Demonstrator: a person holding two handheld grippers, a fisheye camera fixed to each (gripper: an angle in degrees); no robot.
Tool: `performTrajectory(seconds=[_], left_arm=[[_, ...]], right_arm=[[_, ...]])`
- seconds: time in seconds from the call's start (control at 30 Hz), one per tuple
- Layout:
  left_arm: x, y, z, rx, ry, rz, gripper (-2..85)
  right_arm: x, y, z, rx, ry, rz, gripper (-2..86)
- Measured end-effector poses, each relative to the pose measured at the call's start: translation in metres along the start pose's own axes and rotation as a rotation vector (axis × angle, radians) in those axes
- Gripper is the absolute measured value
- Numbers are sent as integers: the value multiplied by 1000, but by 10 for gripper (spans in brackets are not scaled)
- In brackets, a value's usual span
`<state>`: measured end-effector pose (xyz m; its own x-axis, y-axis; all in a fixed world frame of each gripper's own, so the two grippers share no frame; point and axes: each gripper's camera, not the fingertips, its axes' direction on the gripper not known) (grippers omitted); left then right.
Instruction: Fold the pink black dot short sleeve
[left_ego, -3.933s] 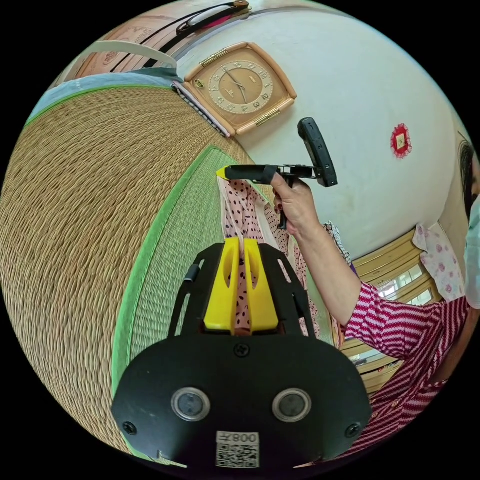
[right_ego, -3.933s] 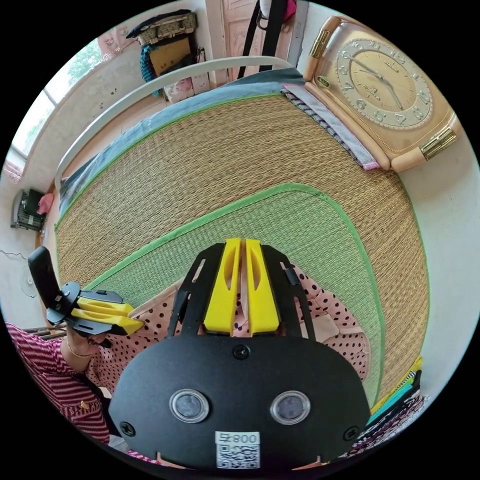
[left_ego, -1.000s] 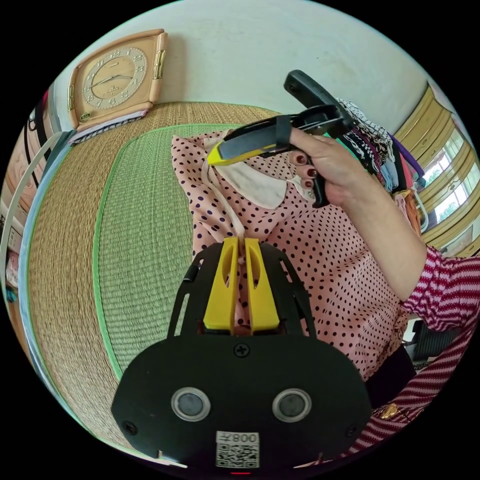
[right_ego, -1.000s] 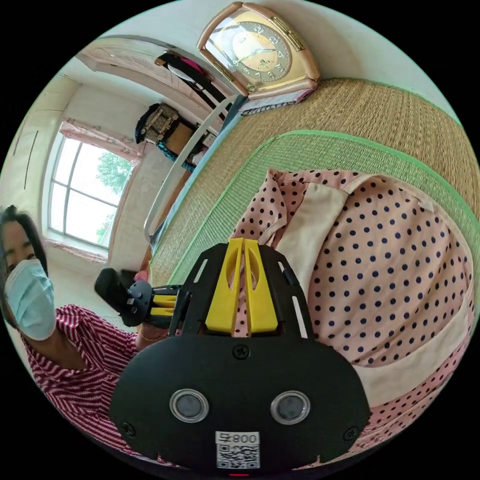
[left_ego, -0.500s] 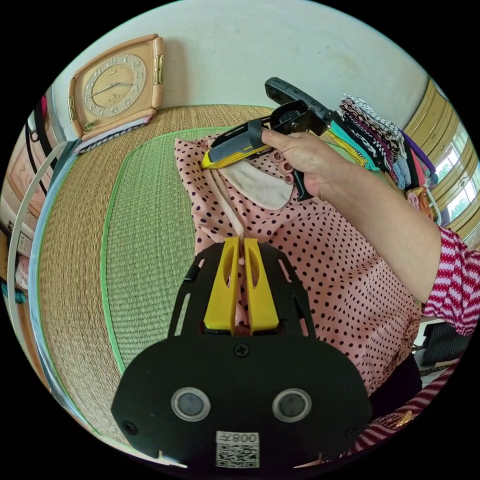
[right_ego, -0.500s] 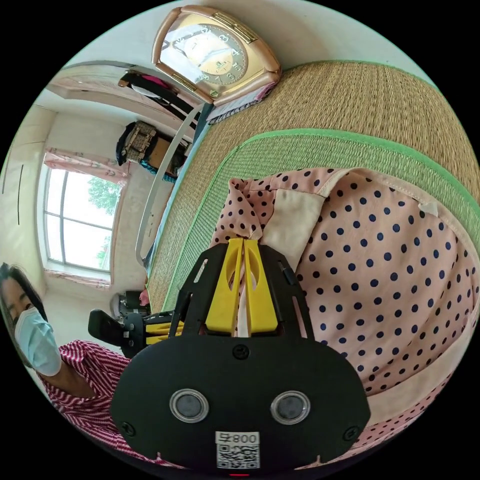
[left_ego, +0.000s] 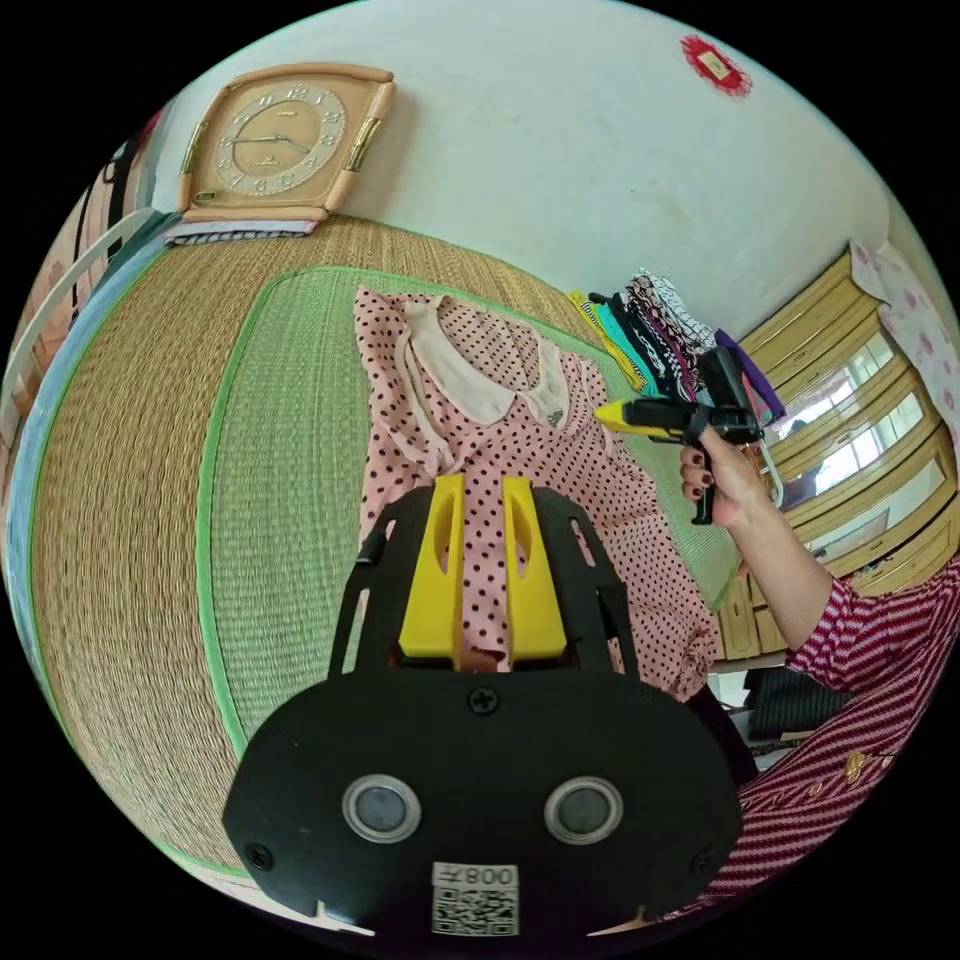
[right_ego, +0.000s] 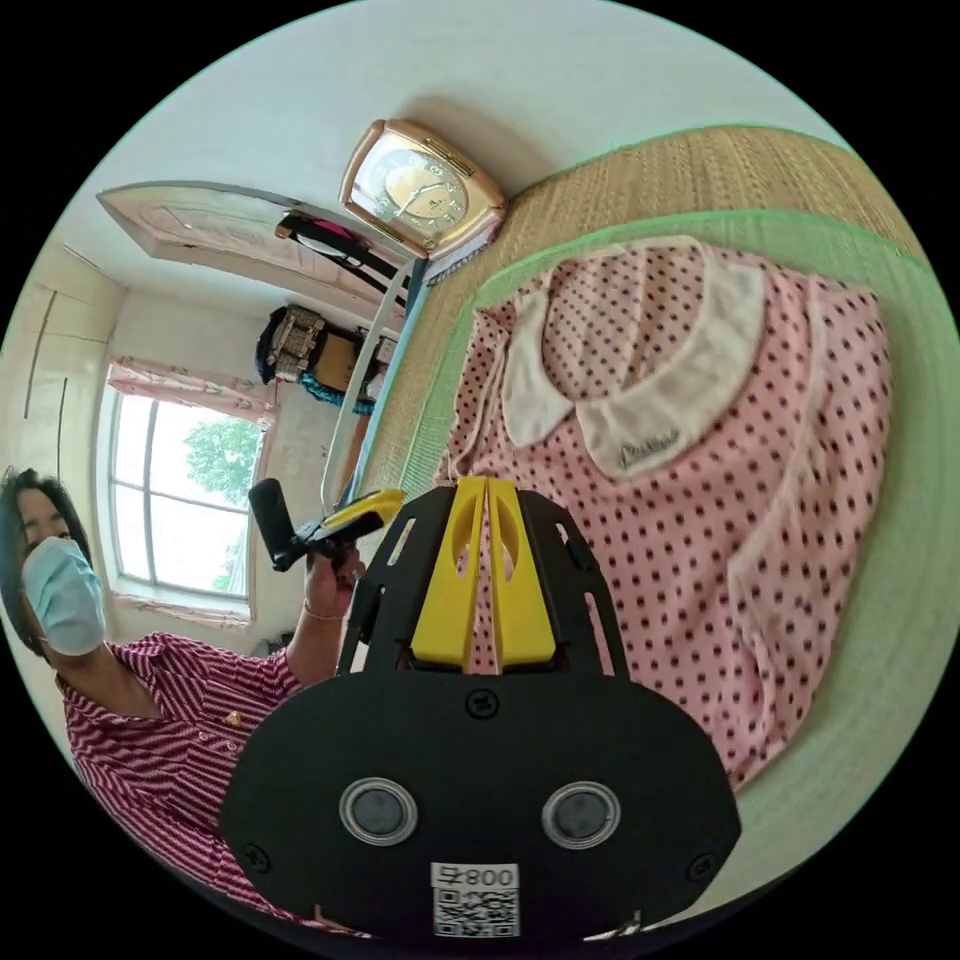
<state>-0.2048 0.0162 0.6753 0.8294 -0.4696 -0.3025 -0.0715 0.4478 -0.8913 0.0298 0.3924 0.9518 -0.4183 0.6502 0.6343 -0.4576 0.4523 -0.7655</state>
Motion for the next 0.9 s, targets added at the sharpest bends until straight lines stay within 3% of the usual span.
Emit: performTrajectory(seconds=[0.3, 0.6, 0.9], left_arm=[[-16, -24, 34, -112, -17, -16, 57], [-29, -73, 61, -59, -61, 25, 49], [-21, -122, 91, -65, -78, 115, 32]], right_arm=[[4, 78, -29, 10, 104, 200, 1], [-19, 74, -9, -110, 242, 176, 1], [-84, 34, -35, 22, 212, 43, 1]])
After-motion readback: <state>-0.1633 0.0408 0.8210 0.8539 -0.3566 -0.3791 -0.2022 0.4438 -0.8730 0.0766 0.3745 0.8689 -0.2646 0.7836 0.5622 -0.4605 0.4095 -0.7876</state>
